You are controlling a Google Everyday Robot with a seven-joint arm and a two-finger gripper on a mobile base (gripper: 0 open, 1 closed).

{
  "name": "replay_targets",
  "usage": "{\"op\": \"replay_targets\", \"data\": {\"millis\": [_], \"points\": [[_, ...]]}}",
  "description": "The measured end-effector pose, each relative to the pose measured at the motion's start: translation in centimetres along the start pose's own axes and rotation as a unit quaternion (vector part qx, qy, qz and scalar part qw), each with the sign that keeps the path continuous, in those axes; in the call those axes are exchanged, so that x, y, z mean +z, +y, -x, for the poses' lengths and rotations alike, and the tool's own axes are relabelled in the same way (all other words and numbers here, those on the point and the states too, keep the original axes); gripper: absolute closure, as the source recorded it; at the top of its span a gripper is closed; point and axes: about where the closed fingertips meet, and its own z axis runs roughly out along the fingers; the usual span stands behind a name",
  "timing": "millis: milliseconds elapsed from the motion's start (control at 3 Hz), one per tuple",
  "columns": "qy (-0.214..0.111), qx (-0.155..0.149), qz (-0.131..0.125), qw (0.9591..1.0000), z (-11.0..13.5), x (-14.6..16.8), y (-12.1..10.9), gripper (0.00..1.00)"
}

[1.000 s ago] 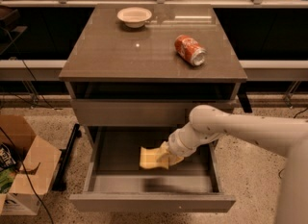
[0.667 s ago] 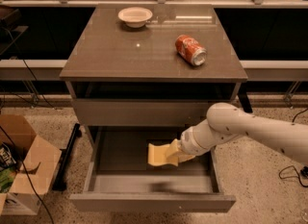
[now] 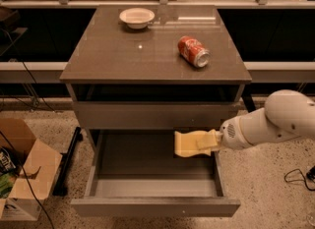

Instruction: Pick sponge from middle drawer and place on counter

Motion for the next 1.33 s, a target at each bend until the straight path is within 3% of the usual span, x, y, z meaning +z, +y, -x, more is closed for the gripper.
{"op": "replay_targets", "data": {"millis": [333,667,1000,1333], "points": [[-0.044,-0.089,-0.024,0.9948,3.0,-6.9,2.8,1.00],[-0.092,-0.205,-0.058,0.9729,7.7,-13.5,7.7,1.00],[-0.092,-0.205,-0.057,0.9727,7.7,-13.5,7.7,1.00],[-0.108,-0.213,-0.056,0.9695,8.5,-13.8,8.4,1.00]]}}
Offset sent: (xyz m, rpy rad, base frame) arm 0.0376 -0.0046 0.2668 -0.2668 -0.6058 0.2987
